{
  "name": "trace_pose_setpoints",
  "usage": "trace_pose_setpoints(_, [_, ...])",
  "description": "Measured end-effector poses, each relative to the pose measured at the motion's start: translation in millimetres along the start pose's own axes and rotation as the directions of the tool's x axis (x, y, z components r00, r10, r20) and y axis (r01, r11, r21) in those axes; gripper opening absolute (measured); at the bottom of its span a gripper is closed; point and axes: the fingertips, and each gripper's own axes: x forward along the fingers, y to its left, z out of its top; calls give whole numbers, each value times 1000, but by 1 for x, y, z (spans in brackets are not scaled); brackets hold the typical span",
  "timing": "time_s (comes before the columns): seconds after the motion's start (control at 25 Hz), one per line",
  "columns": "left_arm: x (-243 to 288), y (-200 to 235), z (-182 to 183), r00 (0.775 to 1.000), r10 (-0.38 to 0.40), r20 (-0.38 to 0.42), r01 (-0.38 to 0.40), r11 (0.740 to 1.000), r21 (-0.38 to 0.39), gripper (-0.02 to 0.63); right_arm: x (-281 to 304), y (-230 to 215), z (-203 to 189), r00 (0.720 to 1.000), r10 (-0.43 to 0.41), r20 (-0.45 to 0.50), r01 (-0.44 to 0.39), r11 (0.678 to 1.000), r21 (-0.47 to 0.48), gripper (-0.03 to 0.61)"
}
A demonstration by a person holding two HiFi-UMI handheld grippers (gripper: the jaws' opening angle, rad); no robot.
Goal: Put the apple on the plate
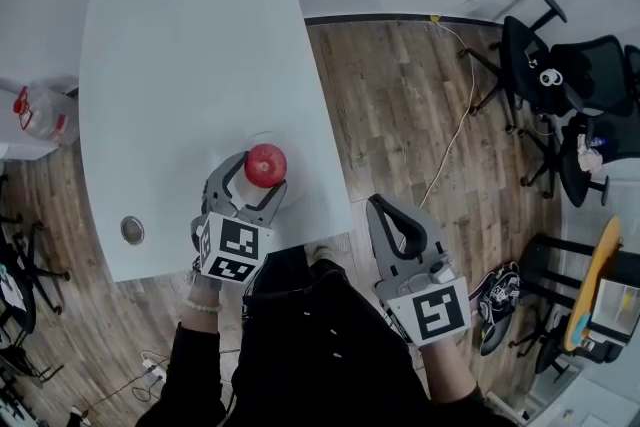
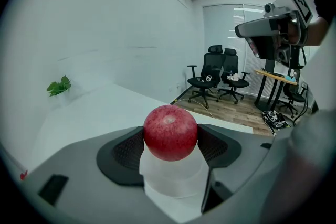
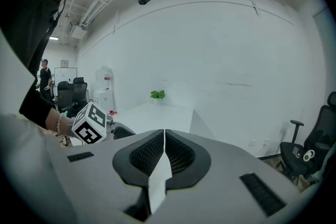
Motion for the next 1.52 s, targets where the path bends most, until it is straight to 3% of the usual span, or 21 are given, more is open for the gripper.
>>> trace_pose_setpoints(0.48, [23,-5,-23,998,-30,-58,30,1000,0,331,4,0,-5,1000,2,-17,-2,1000,2,43])
trace_pose_setpoints(0.68, [28,-9,-31,996,-33,-78,36,999,40,331,5,0,-6,1000,1,-21,-1,1000,5,43])
trace_pose_setpoints(0.96, [28,-10,-33,997,-41,-61,40,999,-24,331,3,0,-8,1000,3,-16,-3,1000,13,43])
trace_pose_setpoints(1.24, [28,-9,-33,997,-53,-57,52,999,-10,331,4,-5,-4,1000,-22,8,22,999,47,43])
trace_pose_setpoints(1.52, [30,-12,-34,997,-56,-62,56,998,-3,333,6,0,-6,1000,3,-2,-3,999,39,43])
